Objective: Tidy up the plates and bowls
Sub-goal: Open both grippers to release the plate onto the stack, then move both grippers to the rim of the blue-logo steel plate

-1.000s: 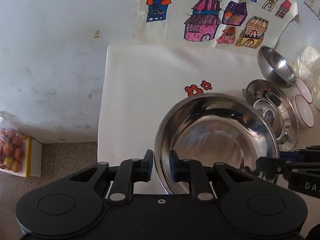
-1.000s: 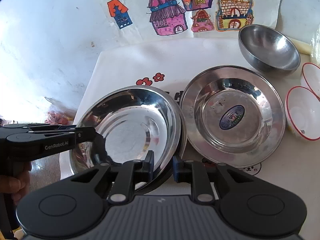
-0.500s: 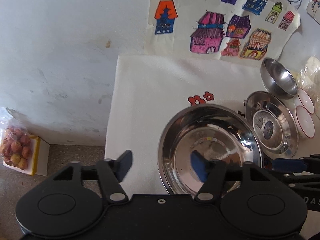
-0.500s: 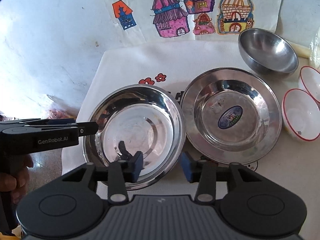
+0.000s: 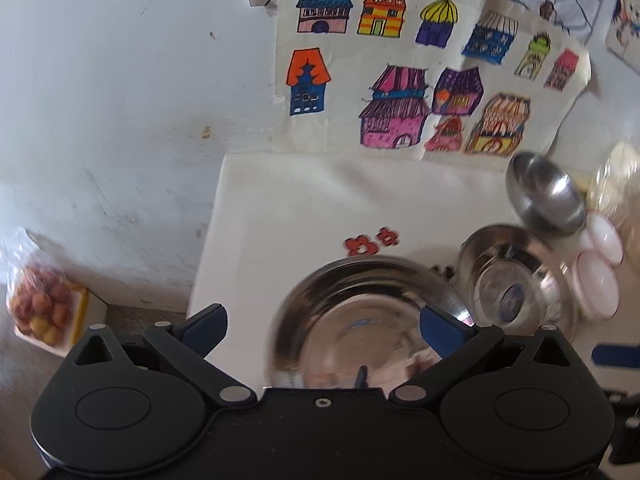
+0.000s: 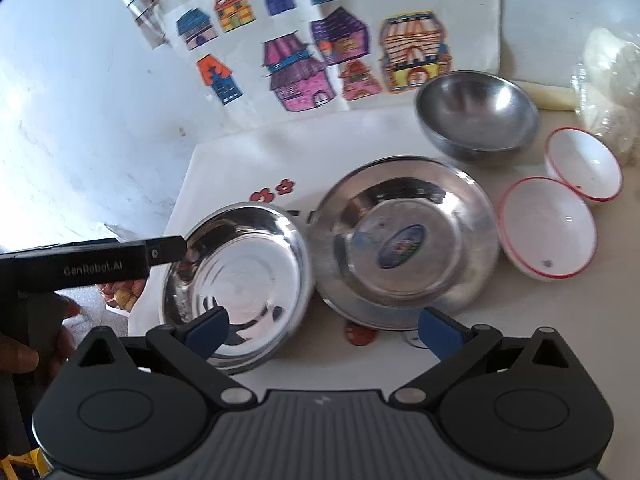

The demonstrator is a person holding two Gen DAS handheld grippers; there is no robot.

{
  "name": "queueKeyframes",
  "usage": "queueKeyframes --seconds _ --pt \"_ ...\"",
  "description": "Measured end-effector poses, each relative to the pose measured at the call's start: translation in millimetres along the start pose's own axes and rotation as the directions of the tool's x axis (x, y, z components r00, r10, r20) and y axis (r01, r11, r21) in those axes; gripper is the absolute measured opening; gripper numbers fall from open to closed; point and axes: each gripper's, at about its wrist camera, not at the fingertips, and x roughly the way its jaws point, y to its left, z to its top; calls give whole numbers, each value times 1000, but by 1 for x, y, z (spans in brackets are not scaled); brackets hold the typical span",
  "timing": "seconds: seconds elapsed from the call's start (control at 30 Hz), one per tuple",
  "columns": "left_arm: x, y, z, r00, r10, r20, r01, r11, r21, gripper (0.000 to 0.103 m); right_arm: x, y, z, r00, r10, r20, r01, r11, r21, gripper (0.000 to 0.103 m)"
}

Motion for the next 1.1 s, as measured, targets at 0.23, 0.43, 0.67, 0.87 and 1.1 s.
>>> queueKeyframes --seconds 0.23,0.43,0.67,0.87,1.1 --pt "3 -36 -1 1000 -30 -7 30 1000 -2 102 -9 -32 2 999 0 -50 0 1000 -5 103" --pt "13 -65 4 998 -57 -17 58 996 67 102 -13 -64 -5 997 -15 -76 19 999 51 103" --pt "27 -94 20 994 -109 -16 110 977 183 102 -19 -92 -12 998 -24 -57 32 991 133 103" --pt "48 -106 36 979 -193 -65 203 949 242 102 -25 -104 -17 999 -40 -7 41 982 187 103" --pt "76 -123 50 967 -212 -143 251 893 373 102 -16 -113 -26 999 -45 -11 46 956 291 103"
